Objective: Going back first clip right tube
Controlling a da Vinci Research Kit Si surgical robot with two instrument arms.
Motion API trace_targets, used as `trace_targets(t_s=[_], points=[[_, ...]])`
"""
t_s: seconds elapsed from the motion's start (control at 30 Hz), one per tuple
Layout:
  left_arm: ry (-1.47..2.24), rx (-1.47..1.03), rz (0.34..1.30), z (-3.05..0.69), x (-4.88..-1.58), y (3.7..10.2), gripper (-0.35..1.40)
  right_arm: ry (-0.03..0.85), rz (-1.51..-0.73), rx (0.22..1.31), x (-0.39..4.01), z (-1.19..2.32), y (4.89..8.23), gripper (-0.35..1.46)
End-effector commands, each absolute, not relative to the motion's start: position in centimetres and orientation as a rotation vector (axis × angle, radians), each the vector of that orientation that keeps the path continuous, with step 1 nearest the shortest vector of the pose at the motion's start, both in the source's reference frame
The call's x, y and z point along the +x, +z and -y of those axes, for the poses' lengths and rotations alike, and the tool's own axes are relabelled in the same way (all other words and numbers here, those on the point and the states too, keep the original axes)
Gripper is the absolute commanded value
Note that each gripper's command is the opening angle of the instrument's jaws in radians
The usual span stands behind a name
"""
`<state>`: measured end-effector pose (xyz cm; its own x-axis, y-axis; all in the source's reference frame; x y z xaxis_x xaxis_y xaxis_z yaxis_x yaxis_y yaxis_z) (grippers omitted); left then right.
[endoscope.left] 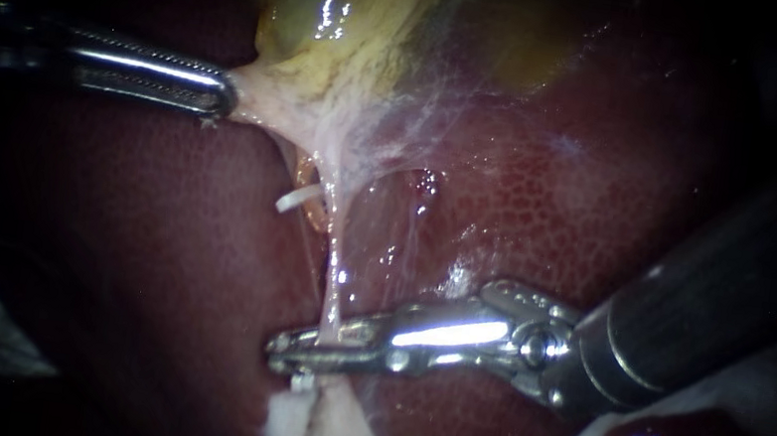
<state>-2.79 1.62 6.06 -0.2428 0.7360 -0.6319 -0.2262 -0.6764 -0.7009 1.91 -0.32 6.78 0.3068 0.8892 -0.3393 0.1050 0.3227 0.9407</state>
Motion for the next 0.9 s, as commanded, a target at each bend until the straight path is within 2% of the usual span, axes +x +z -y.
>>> trace_targets(t_s=[0.03,0.1,0.17,0.27,0.37,0.67,0.9], points=[[1.97,-1.379,0.637,-1.62,-2.79,6.06,-0.35,0.699,-1.146,1.129,1.92,0.32,6.79,-0.35],[1.97,-1.379,0.637,-1.62,-2.79,6.06,-0.35,0.691,-1.144,1.135,1.93,0.32,6.81,-0.35],[1.97,-1.379,0.637,-1.62,-2.79,6.06,-0.35,0.652,-1.164,1.102,1.96,0.33,6.86,-0.09],[1.97,-1.379,0.637,-1.62,-2.79,6.06,-0.35,0.615,-1.154,1.063,1.98,0.33,6.94,0.22],[1.97,-1.379,0.637,-1.62,-2.79,6.05,-0.35,0.587,-1.147,1.006,1.99,0.31,7.01,0.37],[1.97,-1.379,0.637,-1.61,-2.79,6.05,-0.35,0.623,-1.149,0.829,1.89,0.12,7.13,0.46],[1.971,-1.38,0.639,-1.61,-2.75,6.05,-0.35,0.587,-1.14,0.785,1.68,-0.01,7.05,0.47]])
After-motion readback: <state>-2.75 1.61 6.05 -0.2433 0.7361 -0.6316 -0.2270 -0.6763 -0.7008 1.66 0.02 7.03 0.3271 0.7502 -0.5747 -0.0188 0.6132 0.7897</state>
